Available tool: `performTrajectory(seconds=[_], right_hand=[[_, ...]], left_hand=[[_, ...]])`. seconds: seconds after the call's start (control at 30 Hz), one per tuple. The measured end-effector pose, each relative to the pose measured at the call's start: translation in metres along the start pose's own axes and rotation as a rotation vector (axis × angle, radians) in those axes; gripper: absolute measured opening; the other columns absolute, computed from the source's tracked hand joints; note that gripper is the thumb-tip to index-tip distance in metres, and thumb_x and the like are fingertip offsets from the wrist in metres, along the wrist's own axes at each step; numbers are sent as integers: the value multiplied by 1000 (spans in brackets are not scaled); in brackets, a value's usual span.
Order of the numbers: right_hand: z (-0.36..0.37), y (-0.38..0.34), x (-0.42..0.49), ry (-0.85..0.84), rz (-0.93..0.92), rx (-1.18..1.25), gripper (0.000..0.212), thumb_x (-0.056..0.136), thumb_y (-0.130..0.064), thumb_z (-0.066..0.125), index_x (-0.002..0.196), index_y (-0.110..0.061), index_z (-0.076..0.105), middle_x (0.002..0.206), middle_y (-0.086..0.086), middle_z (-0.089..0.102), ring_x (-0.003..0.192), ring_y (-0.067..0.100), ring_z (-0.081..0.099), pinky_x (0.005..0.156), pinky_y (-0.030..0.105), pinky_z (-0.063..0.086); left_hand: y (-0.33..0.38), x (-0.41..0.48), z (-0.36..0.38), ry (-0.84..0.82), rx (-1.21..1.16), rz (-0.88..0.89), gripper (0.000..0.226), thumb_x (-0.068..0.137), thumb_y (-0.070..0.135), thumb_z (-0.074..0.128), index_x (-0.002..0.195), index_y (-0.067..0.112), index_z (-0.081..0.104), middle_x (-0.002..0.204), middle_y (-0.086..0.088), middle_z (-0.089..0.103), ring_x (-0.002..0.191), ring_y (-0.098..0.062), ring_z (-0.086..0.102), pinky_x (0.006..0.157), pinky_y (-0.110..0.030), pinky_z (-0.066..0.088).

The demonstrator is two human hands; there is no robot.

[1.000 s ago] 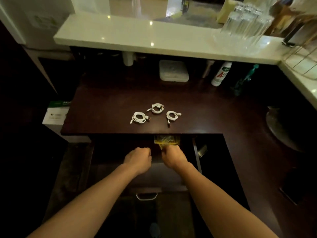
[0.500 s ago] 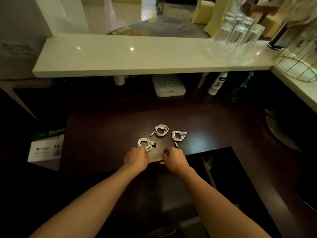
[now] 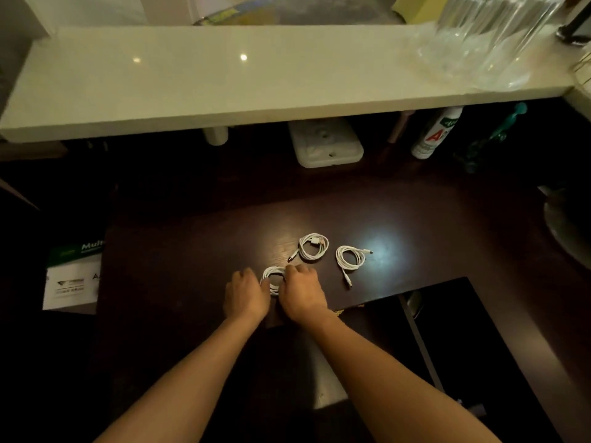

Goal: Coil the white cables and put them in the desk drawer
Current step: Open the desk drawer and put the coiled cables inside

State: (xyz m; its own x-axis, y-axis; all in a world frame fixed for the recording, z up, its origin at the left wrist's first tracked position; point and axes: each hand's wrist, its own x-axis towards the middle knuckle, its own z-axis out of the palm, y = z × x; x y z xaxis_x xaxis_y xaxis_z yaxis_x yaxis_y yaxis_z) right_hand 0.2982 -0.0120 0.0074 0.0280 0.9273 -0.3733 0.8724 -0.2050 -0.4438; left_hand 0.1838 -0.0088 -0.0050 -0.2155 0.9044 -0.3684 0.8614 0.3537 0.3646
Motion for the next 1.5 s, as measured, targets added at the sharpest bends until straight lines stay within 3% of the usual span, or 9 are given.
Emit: performTrajectory(seconds=[0.23, 0.4, 0.53, 0.7, 0.83, 0.97, 1.13, 1.3, 1.5], right_hand=[[3, -2, 14, -66, 250, 261, 32, 88, -14, 56, 117, -2, 60, 125, 20, 60, 117, 36, 56, 95, 37, 47], [-16, 7, 22, -148, 371, 453, 6, 82, -14, 63, 76, -13, 63, 95, 19, 75, 94, 33, 72, 86, 42, 58], [-55, 14, 40, -75, 389, 662, 7, 82, -6, 68, 88, -3, 64, 80, 16, 67, 71, 29, 69, 72, 47, 62], [-93, 36, 77, 12, 311, 454, 10, 79, -9, 64, 86, -11, 70, 93, 14, 74, 90, 27, 70, 82, 36, 58], [-97, 50, 99, -15, 202, 228, 16, 84, -11, 61, 97, -6, 69, 105, 16, 72, 99, 30, 65, 77, 31, 49], [-87, 56, 108, -46, 65, 52, 23, 86, -11, 56, 106, -2, 64, 113, 21, 65, 104, 36, 61, 81, 34, 49], [-82, 57, 111, -70, -72, -149, 27, 87, -25, 62, 110, -12, 66, 121, 16, 56, 119, 36, 48, 91, 43, 49], [-84, 50, 112, -150, -44, -139, 31, 88, -19, 61, 114, -3, 60, 124, 19, 57, 118, 37, 53, 91, 42, 48], [-101, 60, 115, -300, 120, 46, 36, 87, -26, 67, 113, -3, 57, 120, 16, 63, 110, 30, 61, 74, 30, 45]], left_hand=[[8, 3, 8, 4, -60, -78, 22, 89, 28, 61, 107, 17, 68, 115, -11, 67, 112, -33, 60, 93, -39, 49], [27, 7, -6, -101, -400, -179, 12, 82, 10, 70, 91, 8, 76, 94, -14, 76, 93, -30, 69, 76, -30, 51], [63, 29, -24, -209, -755, -234, 9, 80, -1, 71, 83, 7, 70, 87, -17, 71, 78, -26, 67, 76, -41, 57], [111, 49, -25, -264, -941, -239, 27, 86, -4, 65, 75, 17, 54, 75, -6, 61, 65, -16, 60, 63, -31, 53], [120, 62, 1, -229, -854, -268, 25, 82, 1, 70, 75, 20, 56, 81, -7, 66, 83, -27, 68, 78, -45, 60], [123, 66, 13, -82, -562, -160, 20, 80, 8, 70, 73, 23, 58, 78, 0, 67, 82, -23, 68, 77, -33, 57], [122, 62, 18, 3, -301, -114, 15, 82, 13, 68, 96, 19, 69, 112, -8, 64, 110, -25, 59, 90, -35, 50], [123, 63, 25, -22, -92, -158, 27, 86, 30, 60, 105, 16, 72, 110, -11, 71, 108, -33, 63, 87, -38, 55], [122, 64, 19, -181, -335, -134, 24, 89, 27, 64, 109, 14, 68, 105, -6, 70, 105, -28, 65, 83, -33, 50]])
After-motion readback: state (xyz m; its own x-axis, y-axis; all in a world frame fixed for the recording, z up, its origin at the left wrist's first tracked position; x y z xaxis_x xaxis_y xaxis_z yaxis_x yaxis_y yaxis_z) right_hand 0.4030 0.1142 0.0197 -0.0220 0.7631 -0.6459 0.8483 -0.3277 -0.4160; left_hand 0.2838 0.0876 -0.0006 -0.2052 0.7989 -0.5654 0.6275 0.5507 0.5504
